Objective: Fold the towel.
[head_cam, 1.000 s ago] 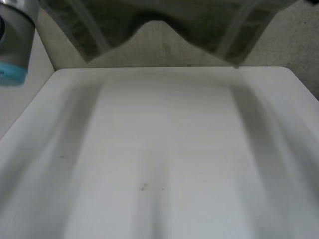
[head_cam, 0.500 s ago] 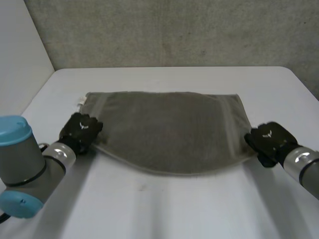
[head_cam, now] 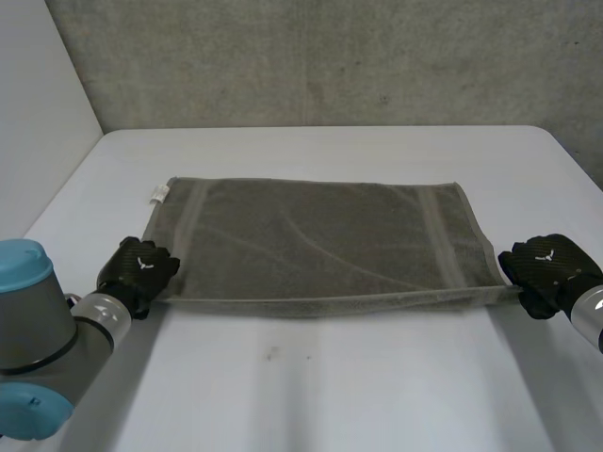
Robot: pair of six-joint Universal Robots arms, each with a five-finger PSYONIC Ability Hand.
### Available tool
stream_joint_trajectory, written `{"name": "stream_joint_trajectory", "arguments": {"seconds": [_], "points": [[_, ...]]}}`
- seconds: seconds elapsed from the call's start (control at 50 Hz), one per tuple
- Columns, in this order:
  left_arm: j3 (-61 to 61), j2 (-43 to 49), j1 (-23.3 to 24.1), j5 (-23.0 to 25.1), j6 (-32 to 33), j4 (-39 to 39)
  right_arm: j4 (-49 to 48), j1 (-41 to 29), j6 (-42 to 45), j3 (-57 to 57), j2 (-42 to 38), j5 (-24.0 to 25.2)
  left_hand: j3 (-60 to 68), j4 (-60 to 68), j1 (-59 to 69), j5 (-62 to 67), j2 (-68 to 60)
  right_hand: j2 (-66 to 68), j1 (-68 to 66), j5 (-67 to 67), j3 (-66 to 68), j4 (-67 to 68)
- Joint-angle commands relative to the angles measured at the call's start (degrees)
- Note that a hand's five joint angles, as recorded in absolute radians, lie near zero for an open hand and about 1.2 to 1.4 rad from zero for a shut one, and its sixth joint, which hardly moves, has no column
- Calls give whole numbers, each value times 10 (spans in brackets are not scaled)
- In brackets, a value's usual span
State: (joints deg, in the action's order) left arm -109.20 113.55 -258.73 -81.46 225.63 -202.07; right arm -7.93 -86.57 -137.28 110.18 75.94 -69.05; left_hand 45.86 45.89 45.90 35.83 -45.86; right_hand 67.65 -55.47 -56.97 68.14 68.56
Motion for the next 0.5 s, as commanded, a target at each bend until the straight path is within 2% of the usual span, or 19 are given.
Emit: {"name": "stream_joint_trajectory", "arguments": {"seconds": [0.02,0.04,0.06,0.08,0.22,0.26,0.3,0.32,0.36,0.38,0.4,0.42,0.44,0.46,0.48,0.5], "points": [[-36,-49,-5,-8,0,0,0,-1,4,5,0,1,218,218,218,219,-219,124,-245,-130,119,114],[-36,-49,-5,-8,0,0,0,-1,4,5,0,1,219,219,218,219,-219,124,-245,-130,119,114],[-47,-63,-5,-7,0,0,1,0,7,5,0,1,332,332,332,332,-332,124,-245,-130,119,114],[-56,-78,-5,-5,-1,0,4,-1,8,6,0,3,341,341,341,342,-341,124,-245,-130,119,114],[-91,-124,-2,-5,2,11,30,-3,23,10,6,-4,341,341,341,342,-341,124,-245,-130,119,114],[-101,-141,-1,-5,3,22,56,-4,38,8,15,-5,341,341,341,342,-341,124,-245,-130,119,114],[-116,-174,-5,-4,3,65,141,0,92,8,47,-7,341,341,341,342,-341,124,-245,-130,119,114],[-116,-174,-5,-4,3,65,142,0,92,8,47,-7,341,341,341,342,-341,124,-245,-130,119,114],[-125,-212,-12,-2,4,141,244,17,171,15,73,-7,341,341,341,342,-341,124,-245,-130,119,114],[-125,-212,-12,-2,4,142,245,17,171,15,73,-7,341,341,341,342,-341,124,-245,-130,119,114],[-127,-235,-20,2,7,193,295,36,216,22,82,-8,341,341,341,342,-341,124,-245,-130,119,114],[-127,-235,-20,2,7,193,344,54,263,28,95,-9,341,341,341,342,-341,124,-245,-130,119,114],[-129,-259,-28,9,15,249,345,55,264,28,95,-9,341,341,341,342,-341,124,-245,-130,119,114],[-130,-279,-32,23,30,303,385,71,305,35,113,-12,341,341,341,342,-341,124,-245,-130,119,114],[-130,-279,-32,23,30,303,385,71,305,35,113,-12,341,341,341,342,-341,124,-245,-130,119,114],[-125,-291,-35,43,48,347,419,84,342,36,128,-7,341,341,341,342,-341,124,-245,-130,119,114]]}}
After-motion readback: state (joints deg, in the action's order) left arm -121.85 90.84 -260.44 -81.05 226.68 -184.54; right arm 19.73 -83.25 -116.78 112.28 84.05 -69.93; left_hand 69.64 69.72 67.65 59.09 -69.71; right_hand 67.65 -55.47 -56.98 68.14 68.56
